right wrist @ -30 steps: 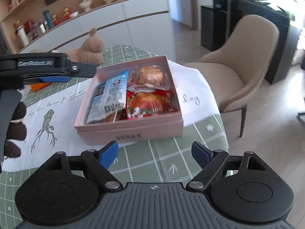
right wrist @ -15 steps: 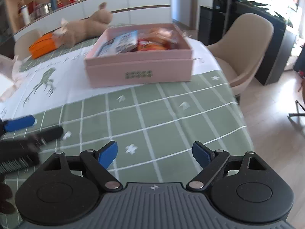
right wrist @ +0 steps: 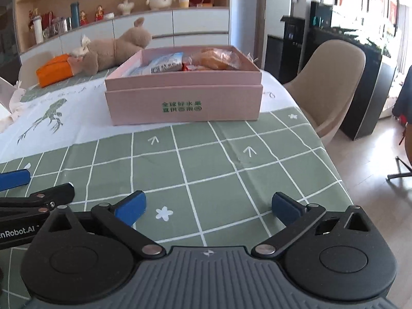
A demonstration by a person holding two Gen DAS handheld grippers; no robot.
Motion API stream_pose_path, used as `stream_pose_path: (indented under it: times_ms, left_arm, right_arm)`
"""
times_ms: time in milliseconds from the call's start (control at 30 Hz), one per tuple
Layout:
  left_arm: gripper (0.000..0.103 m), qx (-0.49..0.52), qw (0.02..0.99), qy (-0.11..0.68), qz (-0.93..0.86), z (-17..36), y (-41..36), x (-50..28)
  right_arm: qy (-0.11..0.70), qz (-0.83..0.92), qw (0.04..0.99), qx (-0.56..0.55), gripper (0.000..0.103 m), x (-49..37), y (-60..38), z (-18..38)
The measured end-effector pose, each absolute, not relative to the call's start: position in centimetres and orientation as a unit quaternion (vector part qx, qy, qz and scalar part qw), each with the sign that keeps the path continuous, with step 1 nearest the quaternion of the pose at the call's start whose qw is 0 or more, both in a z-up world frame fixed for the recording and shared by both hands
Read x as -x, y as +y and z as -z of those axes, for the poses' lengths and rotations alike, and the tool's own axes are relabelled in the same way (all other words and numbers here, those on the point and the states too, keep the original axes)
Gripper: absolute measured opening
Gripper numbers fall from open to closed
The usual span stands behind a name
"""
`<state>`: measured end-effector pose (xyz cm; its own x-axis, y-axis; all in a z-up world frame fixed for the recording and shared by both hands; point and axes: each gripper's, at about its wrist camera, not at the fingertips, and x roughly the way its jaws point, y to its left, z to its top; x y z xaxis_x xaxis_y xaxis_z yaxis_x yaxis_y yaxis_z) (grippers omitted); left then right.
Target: Organize snacks
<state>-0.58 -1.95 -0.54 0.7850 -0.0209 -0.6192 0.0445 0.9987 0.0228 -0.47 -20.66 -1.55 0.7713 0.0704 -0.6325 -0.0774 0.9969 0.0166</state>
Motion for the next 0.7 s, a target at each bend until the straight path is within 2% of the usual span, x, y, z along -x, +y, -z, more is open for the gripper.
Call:
stream_pose_path:
  times_ms: [700]
  left_arm:
    - [0.092, -0.017, 0.944, 0.329, 0.014, 0.53, -2.08, 0.51]
  right_arm:
    - [0.337, -0.040, 0.941, 0.001, 0.103, 0.39, -20.73, 1.51]
